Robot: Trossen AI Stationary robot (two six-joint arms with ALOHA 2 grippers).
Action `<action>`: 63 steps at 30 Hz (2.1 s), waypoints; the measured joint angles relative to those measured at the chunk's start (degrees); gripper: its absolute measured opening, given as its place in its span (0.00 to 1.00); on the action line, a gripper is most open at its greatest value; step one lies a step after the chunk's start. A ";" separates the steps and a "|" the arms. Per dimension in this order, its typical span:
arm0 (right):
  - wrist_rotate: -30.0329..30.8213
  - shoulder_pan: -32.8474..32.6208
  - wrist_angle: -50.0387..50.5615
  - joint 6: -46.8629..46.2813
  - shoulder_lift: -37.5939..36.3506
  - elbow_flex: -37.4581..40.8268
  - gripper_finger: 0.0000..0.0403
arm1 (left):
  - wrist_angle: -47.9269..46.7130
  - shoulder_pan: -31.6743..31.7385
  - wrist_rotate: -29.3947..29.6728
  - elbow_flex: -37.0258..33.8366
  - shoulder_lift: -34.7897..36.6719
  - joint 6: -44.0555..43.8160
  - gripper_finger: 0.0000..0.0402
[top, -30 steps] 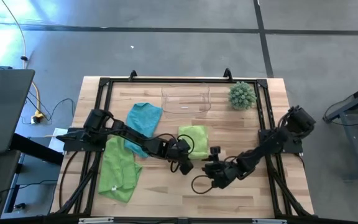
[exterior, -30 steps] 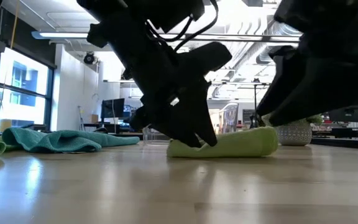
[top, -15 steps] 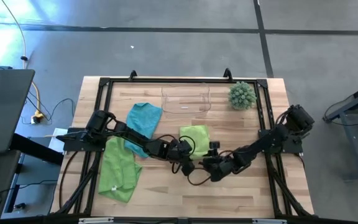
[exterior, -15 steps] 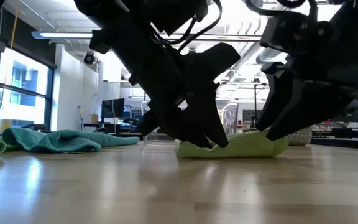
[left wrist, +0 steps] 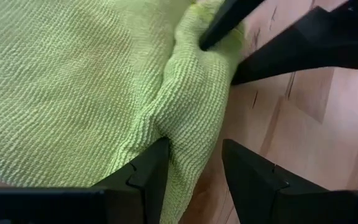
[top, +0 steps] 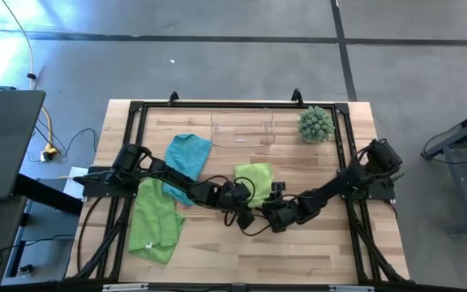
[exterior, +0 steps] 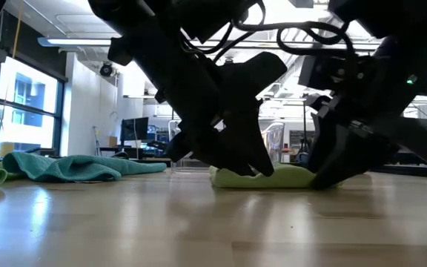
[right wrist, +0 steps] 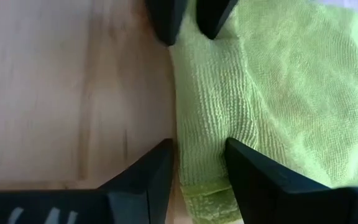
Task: Roll microfiber towels into tight, uniform cylinder then place into a basket
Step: Roll the light green microfiber cloth
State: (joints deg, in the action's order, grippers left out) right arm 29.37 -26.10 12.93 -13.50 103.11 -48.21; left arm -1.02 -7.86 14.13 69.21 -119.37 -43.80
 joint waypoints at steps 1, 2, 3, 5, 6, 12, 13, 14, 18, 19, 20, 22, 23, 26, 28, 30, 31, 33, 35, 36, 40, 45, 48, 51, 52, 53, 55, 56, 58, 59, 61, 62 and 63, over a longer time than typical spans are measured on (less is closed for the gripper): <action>0.13 0.10 0.04 0.00 0.04 0.00 0.36 | 0.00 0.00 0.00 -0.02 0.00 0.74 0.36; 0.19 0.12 0.11 0.00 0.06 0.00 0.36 | 0.00 -0.09 0.01 -0.02 -0.01 1.53 0.36; 0.21 0.12 0.11 0.00 0.06 0.04 0.36 | 0.00 -0.25 0.03 -0.02 0.00 2.57 0.36; 0.21 0.15 0.23 -0.27 0.10 0.07 0.36 | -0.14 -0.56 0.08 -0.07 0.25 4.90 0.36; 0.21 0.16 0.38 -0.85 0.12 0.07 0.36 | -0.17 -0.65 0.06 -0.07 0.28 5.77 0.36; -0.28 0.21 1.04 -4.68 0.17 0.09 0.35 | -1.03 -0.74 -0.34 -0.17 1.07 10.29 0.36; -0.56 0.21 1.12 -5.38 0.17 0.09 0.34 | -1.35 -0.76 -0.21 -0.19 1.49 11.74 0.36; -0.84 0.23 1.21 -5.95 0.17 0.09 0.33 | -1.91 -0.76 -0.19 -0.27 1.98 13.33 0.36; -2.46 0.32 1.71 -7.94 0.22 0.11 0.21 | -4.68 -0.77 0.01 0.15 3.52 18.60 0.36; -2.47 0.34 2.04 -8.23 0.24 0.11 0.18 | -4.96 -0.79 -0.12 0.72 3.84 20.00 0.36; -2.45 0.38 2.20 -8.39 0.24 0.11 0.14 | -5.20 -0.88 -0.50 1.12 4.18 21.54 0.36; -2.58 0.63 2.45 -8.53 0.24 0.11 0.06 | -8.12 -1.18 -0.47 1.29 5.09 23.80 0.36; -3.00 0.76 2.54 -8.72 0.24 0.11 0.03 | -9.32 -1.48 -0.42 1.55 5.18 25.17 0.36; -4.93 1.46 2.51 -10.21 0.12 0.11 0.02 | -12.79 -2.57 -0.10 1.85 6.26 29.48 0.36; -6.47 2.02 2.51 -11.26 -0.08 0.11 0.03 | -13.01 -3.50 0.54 2.10 6.73 32.79 0.36; -9.14 2.87 2.57 -12.31 -0.63 0.11 0.02 | -14.36 -4.72 2.21 1.92 6.86 36.48 0.36; -10.83 3.38 2.70 -12.91 -1.16 0.15 0.01 | -14.52 -5.41 3.22 1.86 6.86 38.41 0.36; -14.59 4.53 2.70 -13.97 -2.35 0.32 0.01 | -13.94 -6.72 4.93 1.88 6.99 42.23 0.36; -19.41 5.85 2.93 -15.52 -3.89 0.43 0.01 | -13.97 -7.85 7.04 1.90 7.06 45.04 0.36; -21.52 6.64 2.87 -16.30 -4.53 0.44 0.01 | -13.98 -8.29 8.24 1.90 7.06 45.79 0.36; -29.56 9.94 2.94 -18.49 -6.24 0.55 0.01 | -12.25 -9.14 12.40 1.90 7.06 46.09 0.36; -34.80 12.73 2.76 -19.30 -6.58 0.55 0.01 | -7.49 -8.56 12.42 1.97 5.25 50.22 0.36; -35.44 13.40 2.75 -19.35 -6.58 0.52 0.01 | -5.90 -7.77 12.31 1.99 3.43 52.45 0.36; -35.19 13.39 2.64 -19.45 -6.60 0.50 0.01 | -5.79 -6.64 13.74 1.99 2.00 52.00 0.36; -35.17 13.39 2.62 -19.45 -6.63 0.50 0.01 | -5.80 -6.19 13.88 1.99 1.72 51.51 0.36; -35.05 13.39 2.62 -19.45 -6.65 0.50 0.01 | -5.74 -5.76 13.95 1.99 1.47 51.29 0.36; -34.93 13.39 2.57 -19.43 -6.67 0.50 0.01 | -5.47 -4.97 13.47 1.99 0.81 51.08 0.36; -34.81 13.37 2.54 -19.29 -6.67 0.50 0.01 | -5.88 -4.66 13.15 1.97 0.57 51.02 0.36; -34.59 13.35 2.46 -19.28 -6.69 0.49 0.01 | -5.30 -3.94 12.60 2.03 -0.15 49.99 0.36; -34.35 13.35 2.33 -19.27 -6.69 0.48 0.01 | -5.75 -3.56 11.87 2.00 -0.22 49.12 0.36; -34.34 13.35 2.36 -19.26 -6.69 0.47 0.01 | -6.05 -2.84 9.02 2.03 -0.15 47.07 0.35; -34.27 13.35 2.36 -19.23 -6.69 0.46 0.02 | -6.29 -2.48 7.14 2.03 -0.09 46.06 0.33; -34.17 13.35 2.39 -19.21 -6.71 0.44 0.03 | -6.42 -2.09 5.28 2.05 -0.02 44.97 0.31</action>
State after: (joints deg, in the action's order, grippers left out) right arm -4.80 -12.75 15.32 -32.71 96.40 -47.77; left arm -7.43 -9.95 19.41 71.26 -119.39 1.17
